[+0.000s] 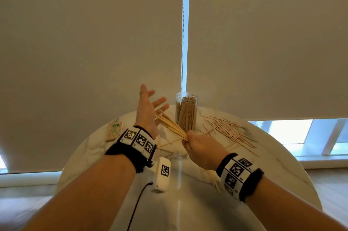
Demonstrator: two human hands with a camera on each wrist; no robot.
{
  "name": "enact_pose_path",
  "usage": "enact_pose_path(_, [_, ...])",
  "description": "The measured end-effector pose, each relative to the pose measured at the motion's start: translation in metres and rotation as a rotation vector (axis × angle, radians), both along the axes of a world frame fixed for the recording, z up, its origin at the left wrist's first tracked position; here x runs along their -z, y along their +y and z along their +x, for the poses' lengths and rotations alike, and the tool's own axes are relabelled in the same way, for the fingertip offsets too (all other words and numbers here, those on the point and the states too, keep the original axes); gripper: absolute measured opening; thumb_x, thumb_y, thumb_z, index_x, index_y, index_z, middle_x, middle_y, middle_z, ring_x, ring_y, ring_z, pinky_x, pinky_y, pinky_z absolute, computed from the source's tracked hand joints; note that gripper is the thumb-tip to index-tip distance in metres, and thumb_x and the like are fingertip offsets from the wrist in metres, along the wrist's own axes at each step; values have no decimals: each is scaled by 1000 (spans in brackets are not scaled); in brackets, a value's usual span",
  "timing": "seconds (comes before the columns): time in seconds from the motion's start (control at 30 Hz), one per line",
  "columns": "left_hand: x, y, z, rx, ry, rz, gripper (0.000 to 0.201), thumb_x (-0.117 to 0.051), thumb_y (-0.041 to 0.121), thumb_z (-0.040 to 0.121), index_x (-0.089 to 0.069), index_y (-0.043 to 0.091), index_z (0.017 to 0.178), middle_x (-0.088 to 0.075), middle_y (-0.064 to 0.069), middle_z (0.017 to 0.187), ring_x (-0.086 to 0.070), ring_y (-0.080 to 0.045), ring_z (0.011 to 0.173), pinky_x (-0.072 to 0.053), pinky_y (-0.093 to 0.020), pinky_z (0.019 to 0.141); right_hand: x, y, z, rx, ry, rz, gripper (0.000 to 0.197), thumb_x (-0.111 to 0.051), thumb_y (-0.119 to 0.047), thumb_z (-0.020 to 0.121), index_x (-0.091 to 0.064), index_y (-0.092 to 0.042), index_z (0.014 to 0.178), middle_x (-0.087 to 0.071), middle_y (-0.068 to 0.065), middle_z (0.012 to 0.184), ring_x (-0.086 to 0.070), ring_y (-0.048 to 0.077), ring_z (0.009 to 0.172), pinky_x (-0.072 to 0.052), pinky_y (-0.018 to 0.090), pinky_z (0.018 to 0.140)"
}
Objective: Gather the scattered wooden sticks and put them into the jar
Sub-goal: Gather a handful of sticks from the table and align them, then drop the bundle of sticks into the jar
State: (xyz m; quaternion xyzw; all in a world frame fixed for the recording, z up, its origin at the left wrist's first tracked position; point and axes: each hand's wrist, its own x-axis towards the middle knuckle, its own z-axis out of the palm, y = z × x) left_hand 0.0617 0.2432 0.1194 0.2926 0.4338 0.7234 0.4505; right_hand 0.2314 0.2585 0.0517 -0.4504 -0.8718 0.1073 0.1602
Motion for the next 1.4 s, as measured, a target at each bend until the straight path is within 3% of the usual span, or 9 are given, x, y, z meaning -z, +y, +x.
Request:
enact_pose_path(0.17, [13, 14, 10, 3, 517, -176, 42, -31, 31, 107, -69, 14, 100, -77, 0, 93, -69, -19, 98, -52, -43, 87, -1, 5, -4, -12, -16, 12, 25, -36, -39, 104, -51, -19, 98, -57, -3, 82, -53, 14, 69, -41, 27, 60])
enact_pose_path(0.27, [22, 18, 5, -29, 595, -207, 38, -38, 22, 106, -70, 10, 88, -73, -8, 88, -73, -21, 84, -57, -40, 85, 1, 8, -3, 18, 10, 65, 24, -40, -38, 101, -54, -19, 98, -60, -1, 82, -58, 18, 71, -46, 29, 62])
enact_pose_path(0.53, [23, -4, 26, 182, 775, -256, 78, -48, 80, 83, -73, 6, 86, -76, -4, 74, -74, -22, 60, -56, -27, 56, -16, 15, -5, 278, -172, 96, 16, -52, -31, 94, -54, -20, 84, -56, -2, 73, -57, 18, 67, -43, 28, 57])
enact_pose_path(0.7, [33, -1, 22, 10, 1043, -93, 43, -73, 50, 85, -55, 13, 69, -64, 3, 58, -59, -5, 42, -42, -13, 43, -23, 17, -5, 269, -135, -14, 22, -66, -39, 89, -60, -18, 92, -61, -2, 78, -60, 16, 72, -48, 28, 61])
enact_pose_path(0.83, [35, 6, 16, -173, 1007, -84, 44, -69, 46, 88, -58, 12, 65, -65, -3, 54, -57, -6, 38, -49, -22, 51, -21, 12, -3, 167, -29, 157, 18, -62, -43, 91, -63, -25, 93, -64, -7, 77, -63, 14, 73, -53, 30, 67])
enact_pose_path(0.97, [38, 14, 14, -112, 850, -131, 48, -56, 53, 94, -67, 12, 72, -73, -4, 69, -71, -21, 67, -60, -41, 76, -21, 13, 0, 165, -67, 303, 21, -52, -42, 95, -62, -25, 91, -61, -7, 73, -61, 14, 68, -53, 30, 62])
enact_pose_path(1.13, [25, 19, 20, 34, 389, -237, 64, -40, 61, 99, -74, 8, 88, -78, -7, 87, -73, -26, 86, -57, -44, 89, -22, 18, -1, 178, -149, 278, 22, -52, -41, 95, -64, -23, 90, -61, -6, 73, -61, 15, 66, -54, 29, 62])
enact_pose_path(1.3, [29, 19, 35, 121, 480, -293, 59, -45, 47, 102, -74, 7, 69, -76, -11, 76, -75, -26, 76, -62, -38, 77, -24, 24, -2, 137, -147, 245, 31, -58, -55, 88, -64, -25, 87, -61, -7, 70, -60, 13, 64, -48, 27, 58])
enact_pose_path(1.4, [36, 29, 28, 28, 956, -434, 52, -44, 47, 99, -70, 6, 80, -70, -12, 72, -66, -25, 63, -53, -30, 60, -26, 24, 5, 61, -117, 232, 56, -59, -79, 74, -62, -27, 91, -64, -8, 76, -60, 11, 67, -49, 28, 60])
